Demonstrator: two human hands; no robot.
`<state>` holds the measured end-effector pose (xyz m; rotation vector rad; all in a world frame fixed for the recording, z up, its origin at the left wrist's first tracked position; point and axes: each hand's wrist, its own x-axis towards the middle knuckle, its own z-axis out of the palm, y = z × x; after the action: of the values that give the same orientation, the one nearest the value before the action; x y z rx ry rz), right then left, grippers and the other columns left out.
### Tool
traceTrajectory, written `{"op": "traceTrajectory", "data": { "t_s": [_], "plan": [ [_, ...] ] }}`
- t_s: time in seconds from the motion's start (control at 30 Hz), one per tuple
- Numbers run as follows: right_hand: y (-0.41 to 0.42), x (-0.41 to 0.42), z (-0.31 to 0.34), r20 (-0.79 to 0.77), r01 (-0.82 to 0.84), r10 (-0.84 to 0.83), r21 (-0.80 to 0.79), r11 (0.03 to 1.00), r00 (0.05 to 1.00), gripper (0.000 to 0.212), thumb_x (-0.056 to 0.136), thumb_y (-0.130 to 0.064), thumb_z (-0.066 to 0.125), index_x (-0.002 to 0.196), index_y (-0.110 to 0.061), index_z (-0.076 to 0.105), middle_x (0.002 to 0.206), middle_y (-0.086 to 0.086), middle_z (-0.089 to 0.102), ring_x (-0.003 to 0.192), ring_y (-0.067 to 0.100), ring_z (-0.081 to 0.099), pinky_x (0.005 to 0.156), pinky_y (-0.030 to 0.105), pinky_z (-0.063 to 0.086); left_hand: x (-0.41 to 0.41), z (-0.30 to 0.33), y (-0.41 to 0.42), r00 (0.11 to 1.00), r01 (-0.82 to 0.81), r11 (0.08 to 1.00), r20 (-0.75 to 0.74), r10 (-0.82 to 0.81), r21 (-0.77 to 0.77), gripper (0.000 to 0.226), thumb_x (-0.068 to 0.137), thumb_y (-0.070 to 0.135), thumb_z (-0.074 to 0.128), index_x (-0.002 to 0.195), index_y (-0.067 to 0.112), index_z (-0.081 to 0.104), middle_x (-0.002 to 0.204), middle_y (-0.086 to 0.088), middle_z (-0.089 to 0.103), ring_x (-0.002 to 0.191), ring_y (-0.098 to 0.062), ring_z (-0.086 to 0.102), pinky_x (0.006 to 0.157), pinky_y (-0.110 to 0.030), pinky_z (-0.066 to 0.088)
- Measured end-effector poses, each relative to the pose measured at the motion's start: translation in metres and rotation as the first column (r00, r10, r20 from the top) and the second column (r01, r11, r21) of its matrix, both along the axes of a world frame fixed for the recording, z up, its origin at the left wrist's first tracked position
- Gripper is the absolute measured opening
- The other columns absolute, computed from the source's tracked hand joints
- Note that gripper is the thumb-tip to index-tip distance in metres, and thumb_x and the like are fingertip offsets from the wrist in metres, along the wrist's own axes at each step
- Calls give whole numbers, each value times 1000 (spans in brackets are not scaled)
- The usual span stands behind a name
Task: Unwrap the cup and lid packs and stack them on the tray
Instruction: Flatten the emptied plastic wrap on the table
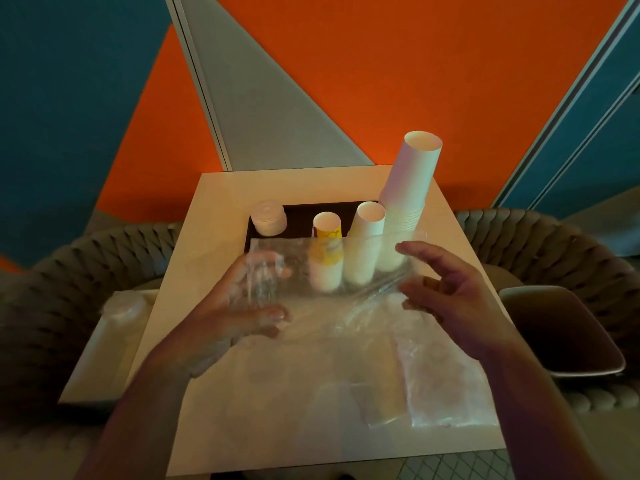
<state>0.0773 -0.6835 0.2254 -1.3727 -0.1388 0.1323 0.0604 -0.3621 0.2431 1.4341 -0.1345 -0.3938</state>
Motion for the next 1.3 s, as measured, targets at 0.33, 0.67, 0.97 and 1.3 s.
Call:
{"op": "traceTrajectory", "data": {
  "t_s": [0.33, 0.67, 0.97, 1.3],
  "plan": [
    [-12, -2, 10, -38, -253, 250, -188, 949, 967, 102, 69, 19, 79, 147, -38, 47, 120, -22, 65, 105, 34, 68, 61, 37, 62, 4, -5, -15, 930, -364, 926, -11, 367, 99, 37, 100, 33, 48, 93, 11, 76, 108, -7, 75, 81, -23, 71, 69, -34, 56],
    [-15, 1, 0, -36, -99, 96, -124, 987, 995, 71, 75, 9, 77, 135, -25, 61, 134, 4, 58, 92, 26, 69, 64, 33, 60, -4, -13, -21, 970, -241, 969, -25, 240, -48, 95, 75, 4, 72, 137, 60, 27, 123, -2, 69, 91, -38, 71, 75, -48, 61],
    [-25, 0, 5, -74, -208, 198, -171, 963, 977, 104, 67, 9, 82, 148, -43, 42, 149, -32, 40, 111, 27, 70, 56, 34, 60, -10, -12, -20, 996, -82, 996, -25, 83, 26, 84, 75, -17, 70, 141, 31, 49, 134, 28, 55, 104, -30, 69, 66, -36, 62],
    [-44, 2, 17, -109, -397, 382, -272, 877, 918, 131, 65, 12, 87, 152, -58, 20, 157, -43, 9, 128, 23, 61, 67, 46, 63, 0, -2, 4, 990, 132, 990, -60, -130, 39, 115, 68, -11, 79, 150, 52, 29, 146, 49, 20, 128, -25, 57, 58, -41, 61]
  ]
}}
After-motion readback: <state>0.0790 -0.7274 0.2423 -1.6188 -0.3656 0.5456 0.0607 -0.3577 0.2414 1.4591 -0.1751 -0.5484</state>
